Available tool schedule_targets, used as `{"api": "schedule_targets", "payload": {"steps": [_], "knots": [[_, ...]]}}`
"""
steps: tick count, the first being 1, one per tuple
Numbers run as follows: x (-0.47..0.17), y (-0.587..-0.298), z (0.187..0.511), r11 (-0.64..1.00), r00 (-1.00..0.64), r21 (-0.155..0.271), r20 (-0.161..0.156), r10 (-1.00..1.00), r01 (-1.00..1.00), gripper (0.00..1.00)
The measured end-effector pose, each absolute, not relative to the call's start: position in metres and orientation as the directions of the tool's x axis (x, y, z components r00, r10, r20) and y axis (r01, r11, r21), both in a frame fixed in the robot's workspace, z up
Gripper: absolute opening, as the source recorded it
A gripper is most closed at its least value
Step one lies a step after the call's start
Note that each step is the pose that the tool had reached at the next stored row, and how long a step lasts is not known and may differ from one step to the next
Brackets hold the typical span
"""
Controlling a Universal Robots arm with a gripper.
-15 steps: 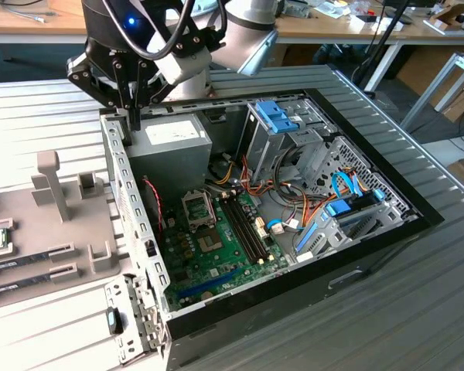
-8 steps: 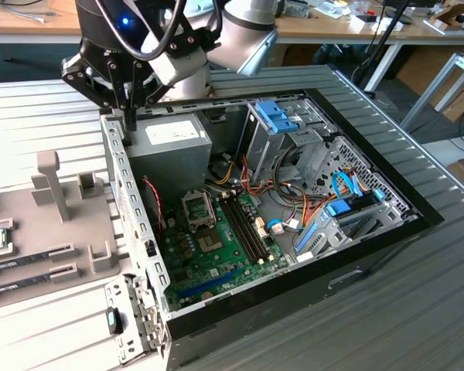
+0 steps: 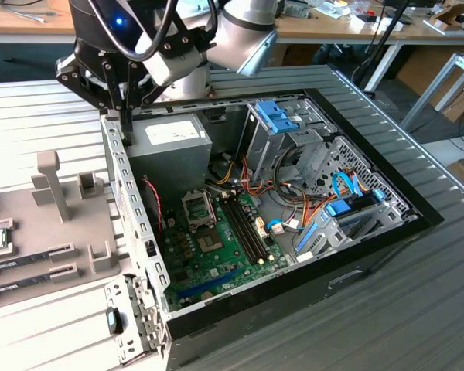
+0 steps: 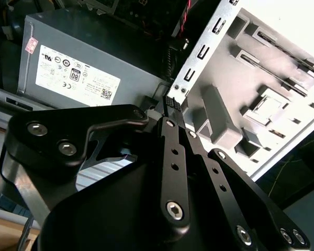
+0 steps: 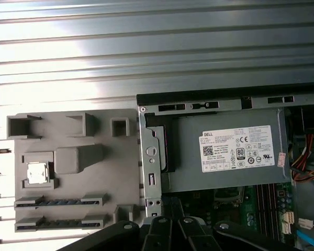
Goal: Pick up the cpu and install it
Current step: 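Reach for the cpu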
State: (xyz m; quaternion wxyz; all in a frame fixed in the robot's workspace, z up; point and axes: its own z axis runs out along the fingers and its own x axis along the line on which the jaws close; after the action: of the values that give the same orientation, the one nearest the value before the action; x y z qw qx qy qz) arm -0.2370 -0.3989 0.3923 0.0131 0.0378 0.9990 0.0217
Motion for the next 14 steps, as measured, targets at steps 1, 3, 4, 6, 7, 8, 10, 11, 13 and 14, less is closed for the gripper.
{"api": "schedule_targets", "payload": {"steps": [1, 3, 4, 6, 7, 8, 10, 11, 13, 14], "knots": [[-0.237, -0.399, 0.392, 0.996, -0.997, 0.044, -0.024, 0.076, 0.075, 0.11], [-0.239, -0.399, 0.392, 0.996, -0.997, 0.044, -0.024, 0.076, 0.075, 0.11], [-0.239, -0.399, 0.392, 0.996, -0.997, 0.044, -0.024, 0.076, 0.075, 0.11], [-0.241, -0.399, 0.392, 0.996, -0.997, 0.044, -0.024, 0.076, 0.075, 0.11], [-0.242, -0.399, 0.392, 0.996, -0.997, 0.044, -0.024, 0.076, 0.075, 0.11], [-0.243, -0.399, 0.392, 0.996, -0.997, 0.044, -0.024, 0.076, 0.075, 0.11], [-0.245, -0.399, 0.392, 0.996, -0.997, 0.044, -0.024, 0.076, 0.075, 0.11], [-0.246, -0.399, 0.392, 0.996, -0.997, 0.044, -0.025, 0.076, 0.075, 0.11], [-0.247, -0.399, 0.392, 0.996, -0.997, 0.044, -0.025, 0.076, 0.075, 0.11], [-0.248, -0.399, 0.392, 0.996, -0.997, 0.044, -0.024, 0.076, 0.075, 0.11]]}}
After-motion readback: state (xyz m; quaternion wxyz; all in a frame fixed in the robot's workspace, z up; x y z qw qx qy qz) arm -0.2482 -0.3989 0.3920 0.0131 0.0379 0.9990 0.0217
